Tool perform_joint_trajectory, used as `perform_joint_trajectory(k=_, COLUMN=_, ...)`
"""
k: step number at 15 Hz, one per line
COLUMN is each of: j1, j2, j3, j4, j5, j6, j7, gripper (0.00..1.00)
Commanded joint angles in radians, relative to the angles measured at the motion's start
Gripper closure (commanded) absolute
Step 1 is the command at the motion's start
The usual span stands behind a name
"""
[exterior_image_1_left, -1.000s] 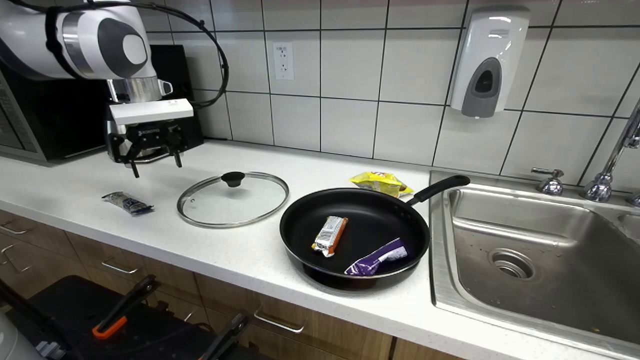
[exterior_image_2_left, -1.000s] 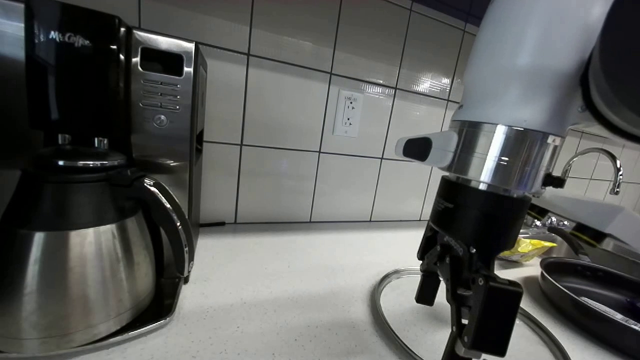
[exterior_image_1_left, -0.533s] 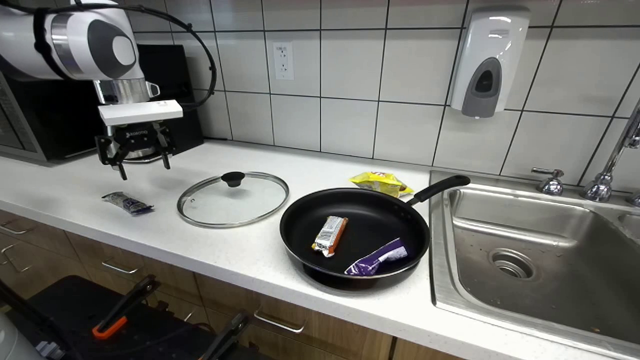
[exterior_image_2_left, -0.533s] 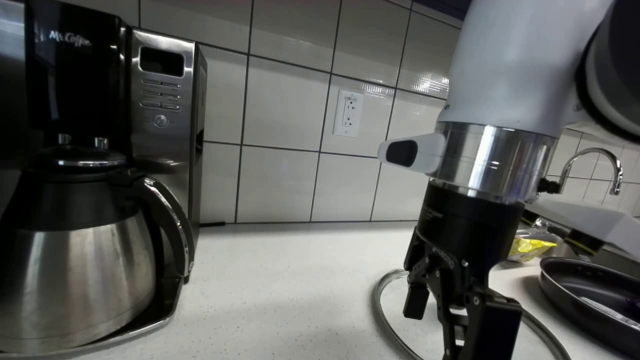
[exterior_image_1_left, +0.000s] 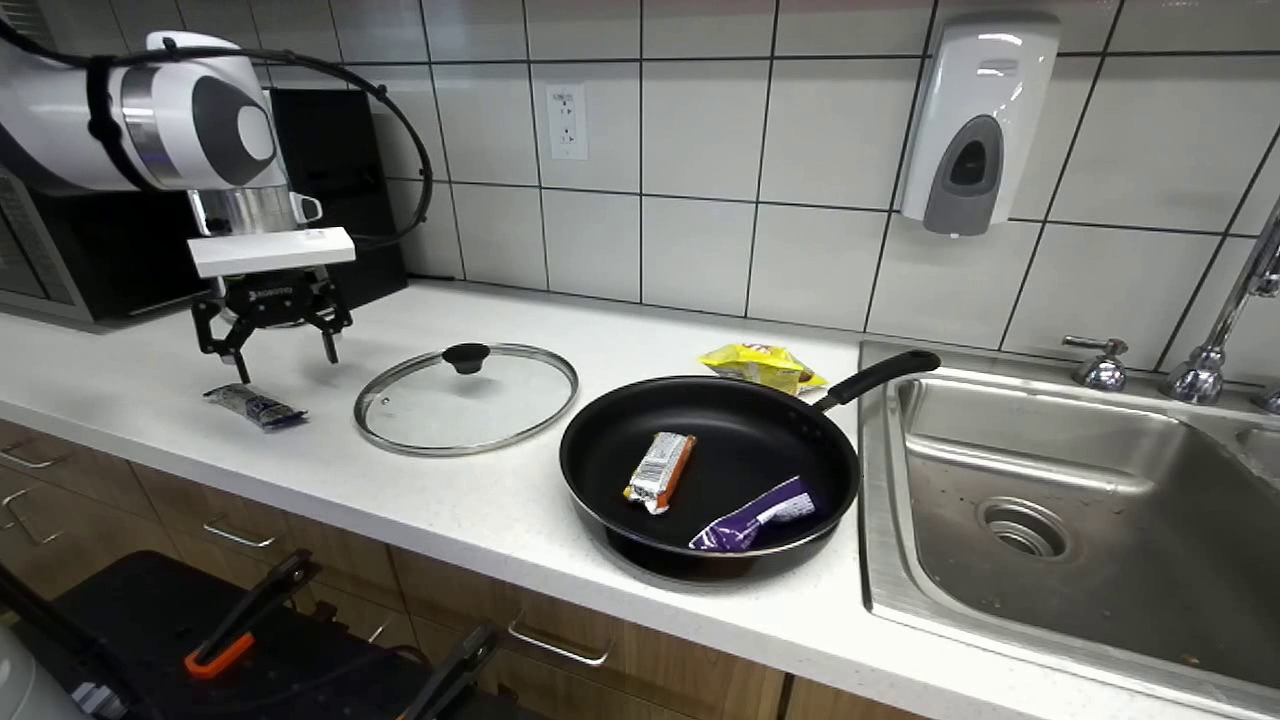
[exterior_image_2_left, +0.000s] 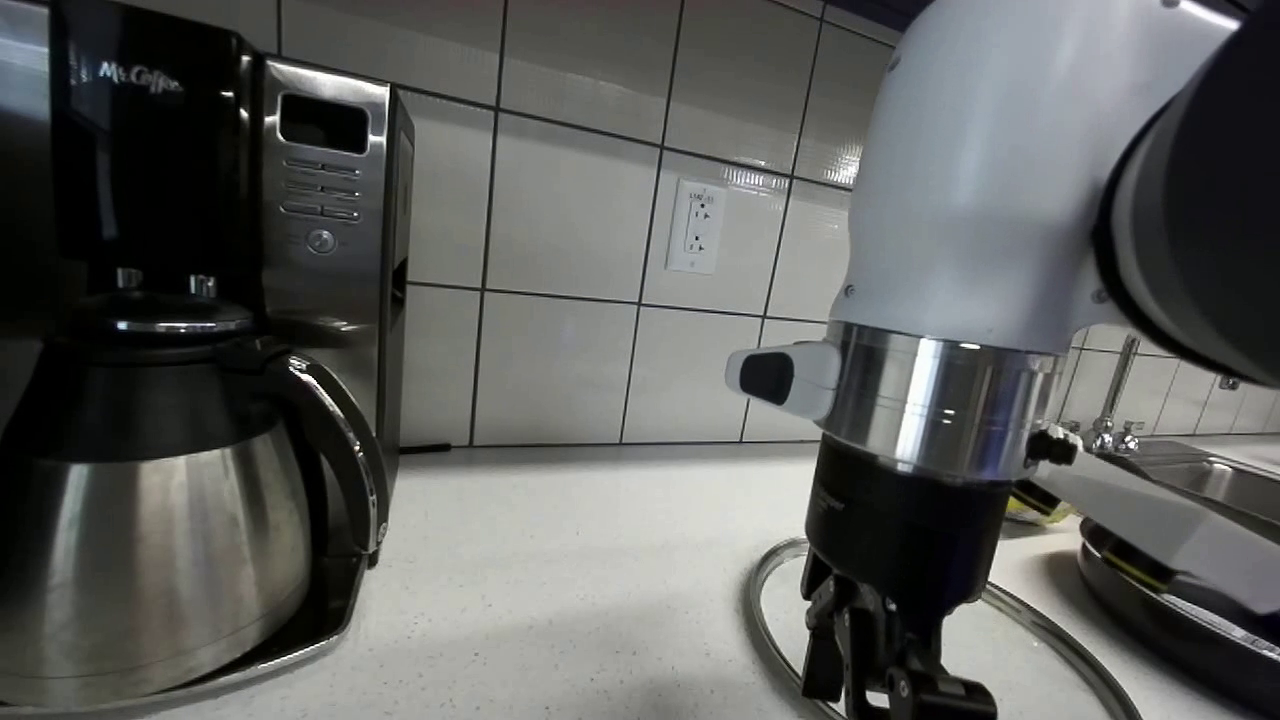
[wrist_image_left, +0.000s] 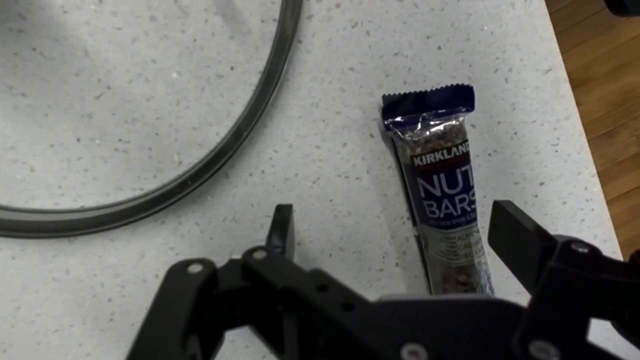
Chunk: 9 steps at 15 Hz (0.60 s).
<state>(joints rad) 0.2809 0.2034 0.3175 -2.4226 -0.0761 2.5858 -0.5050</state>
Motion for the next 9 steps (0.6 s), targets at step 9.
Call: perform_joint_trajectory(k=9, j1=0.025, j2=0.107, j3=0.034, j4=0.081, j5=-0.044, j6=-0.016, j7=0.061, gripper=0.0)
